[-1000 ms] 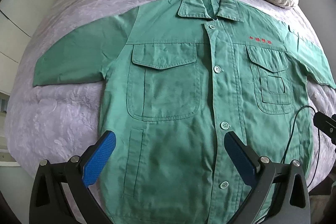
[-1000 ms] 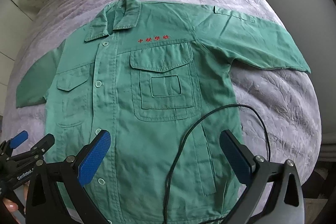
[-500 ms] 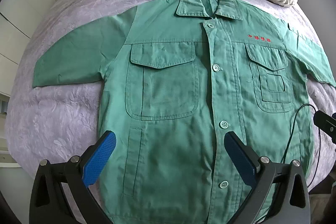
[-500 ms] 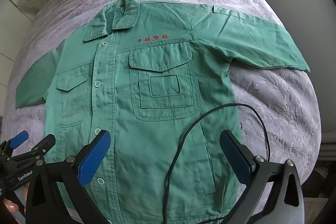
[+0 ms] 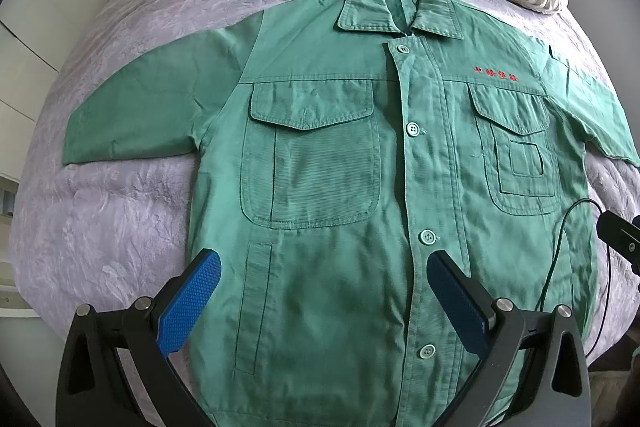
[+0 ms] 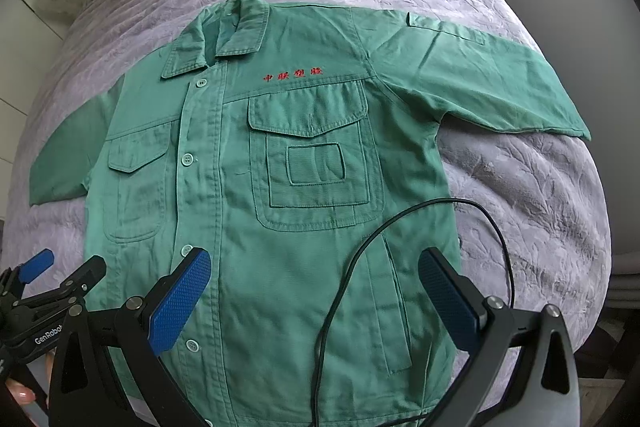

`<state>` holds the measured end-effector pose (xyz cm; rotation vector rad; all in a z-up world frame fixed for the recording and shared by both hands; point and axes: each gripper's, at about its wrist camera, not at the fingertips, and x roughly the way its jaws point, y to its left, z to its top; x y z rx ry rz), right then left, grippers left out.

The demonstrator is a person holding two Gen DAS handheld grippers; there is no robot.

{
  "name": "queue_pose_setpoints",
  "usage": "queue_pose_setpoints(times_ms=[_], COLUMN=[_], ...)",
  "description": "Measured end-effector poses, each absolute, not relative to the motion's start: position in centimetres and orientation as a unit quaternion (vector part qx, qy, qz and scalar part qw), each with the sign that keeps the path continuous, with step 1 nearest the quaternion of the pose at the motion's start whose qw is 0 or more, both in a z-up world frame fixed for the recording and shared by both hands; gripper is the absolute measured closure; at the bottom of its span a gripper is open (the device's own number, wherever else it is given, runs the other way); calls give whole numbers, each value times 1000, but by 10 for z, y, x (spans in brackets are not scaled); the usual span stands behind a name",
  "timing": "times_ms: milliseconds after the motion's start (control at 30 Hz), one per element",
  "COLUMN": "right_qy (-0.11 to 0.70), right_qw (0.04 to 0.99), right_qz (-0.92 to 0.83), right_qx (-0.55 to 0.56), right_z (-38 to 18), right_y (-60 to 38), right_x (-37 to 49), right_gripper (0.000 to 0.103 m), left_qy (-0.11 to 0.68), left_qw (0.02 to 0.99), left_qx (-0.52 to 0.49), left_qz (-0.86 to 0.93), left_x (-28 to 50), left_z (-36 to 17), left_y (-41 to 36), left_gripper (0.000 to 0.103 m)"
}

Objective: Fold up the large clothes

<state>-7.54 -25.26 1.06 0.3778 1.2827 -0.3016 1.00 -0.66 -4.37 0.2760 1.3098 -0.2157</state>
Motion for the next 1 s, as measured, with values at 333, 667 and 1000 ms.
queue_pose_setpoints(times_ms=[333,667,1000], right_qy=[597,598,597], right_qw=[771,770,772], right_qz=[-139,-138,-136], right_qx=[173,174,171], right_z=[8,8,8], right_y=[-248,-248,-247], right_x=[-78,-79,-78], right_gripper=[0,0,0], left_qy=[608,609,607], left_qw=[777,776,779], left_qx=[129,129,127], left_qz=[-98,-97,-96], left_x=[4,1,0], left_z=[-46,-45,-43], left_y=[-4,-3,-4], left_gripper=[0,0,0])
